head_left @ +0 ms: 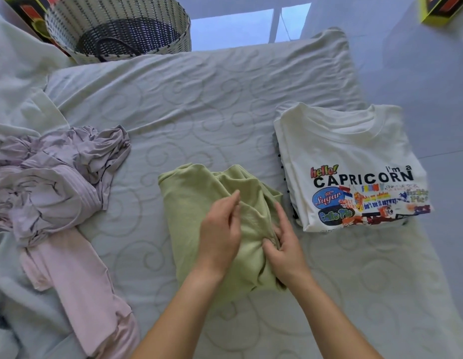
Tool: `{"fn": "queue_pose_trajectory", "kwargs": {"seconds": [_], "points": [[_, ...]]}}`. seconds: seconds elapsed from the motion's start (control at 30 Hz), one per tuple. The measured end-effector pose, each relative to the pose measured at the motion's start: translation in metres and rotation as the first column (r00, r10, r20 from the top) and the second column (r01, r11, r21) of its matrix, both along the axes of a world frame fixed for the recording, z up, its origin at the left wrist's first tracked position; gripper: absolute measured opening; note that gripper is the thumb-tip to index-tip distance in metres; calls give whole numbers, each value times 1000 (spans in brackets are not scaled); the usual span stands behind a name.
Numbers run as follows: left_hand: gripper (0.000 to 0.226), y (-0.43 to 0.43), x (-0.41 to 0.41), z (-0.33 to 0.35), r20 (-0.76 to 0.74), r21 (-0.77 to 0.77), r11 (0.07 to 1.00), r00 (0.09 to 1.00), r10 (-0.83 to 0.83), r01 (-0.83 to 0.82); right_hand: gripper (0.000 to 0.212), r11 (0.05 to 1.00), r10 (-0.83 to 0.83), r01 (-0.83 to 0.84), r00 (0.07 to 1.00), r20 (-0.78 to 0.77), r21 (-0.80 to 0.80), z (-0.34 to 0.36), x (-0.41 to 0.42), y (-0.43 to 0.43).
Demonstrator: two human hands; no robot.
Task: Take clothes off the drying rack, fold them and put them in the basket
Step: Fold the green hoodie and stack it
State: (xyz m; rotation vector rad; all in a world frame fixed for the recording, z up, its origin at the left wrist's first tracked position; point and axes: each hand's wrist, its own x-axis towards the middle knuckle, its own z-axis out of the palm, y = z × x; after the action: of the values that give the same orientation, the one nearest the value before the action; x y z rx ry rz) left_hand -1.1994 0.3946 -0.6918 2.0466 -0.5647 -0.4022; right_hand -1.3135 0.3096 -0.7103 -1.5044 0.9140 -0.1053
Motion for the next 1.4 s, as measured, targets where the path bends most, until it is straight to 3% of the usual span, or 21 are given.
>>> {"fn": "queue_pose_trajectory", "kwargs": {"seconds": [0.07, 0.1, 0.2, 0.23, 0.3, 0.4, 0.47, 0.6, 0.77, 0.83, 0.9, 1.0, 1.13, 1.27, 1.4], "points": [[36, 18, 8, 4, 335, 80, 996, 942, 11, -40, 81, 998, -34, 34, 999, 7, -56, 2, -2, 1], [42, 26, 12, 1, 404, 209, 976, 914, -33, -57, 81, 993, -47, 46, 999, -1, -108, 2, -3, 1], [66, 38, 20, -11, 212, 629, 775, 945, -250, 64, 71, 941, -54, 12, 992, -115, -339, -1, -4, 0], [72, 38, 19, -17, 190, 688, 718, 928, -322, 109, 67, 887, -59, -41, 978, -201, -460, -3, -3, 2], [76, 33, 15, -26, 216, 753, 643, 869, -445, 142, 65, 683, -89, -173, 944, -316, -709, -6, 1, 8], [74, 25, 16, -38, 219, 778, 610, 843, -491, 152, 58, 498, 24, -276, 952, -305, -822, -10, 7, 21], [64, 27, 15, -40, 270, 743, 656, 837, -476, 133, 50, 486, 146, -352, 935, -323, -800, -16, 11, 25], [53, 28, 13, -56, 366, 683, 723, 807, -464, 105, 57, 533, 174, -546, 818, -549, -646, -48, 7, 19], [55, 22, 16, -65, 365, 662, 743, 822, -438, 102, 59, 555, 191, -577, 790, -583, -599, -61, 10, 14], [61, 28, 18, -62, 384, 588, 804, 848, -367, 82, 60, 584, 212, -546, 817, -536, -601, -54, 7, 14], [69, 41, 24, -61, 380, 412, 911, 905, -190, 19, 64, 667, 152, -444, 867, -475, -598, -43, 5, 14], [85, 69, 24, -53, 63, 238, 956, 985, 161, -171, 66, 830, -40, -210, 902, -431, -516, -31, 10, 11], [111, 85, 10, -44, -323, 198, 930, 875, 361, -311, 66, 919, -68, -76, 936, -347, -388, -30, 17, 1], [117, 74, 14, -31, -421, 136, 944, 844, 331, -302, 70, 945, 11, -90, 969, -245, -313, -21, 27, -5], [113, 67, 10, 10, -341, -36, 951, 898, 277, -307, 64, 868, 115, -147, 989, -96, -475, 12, 30, 6]]}}
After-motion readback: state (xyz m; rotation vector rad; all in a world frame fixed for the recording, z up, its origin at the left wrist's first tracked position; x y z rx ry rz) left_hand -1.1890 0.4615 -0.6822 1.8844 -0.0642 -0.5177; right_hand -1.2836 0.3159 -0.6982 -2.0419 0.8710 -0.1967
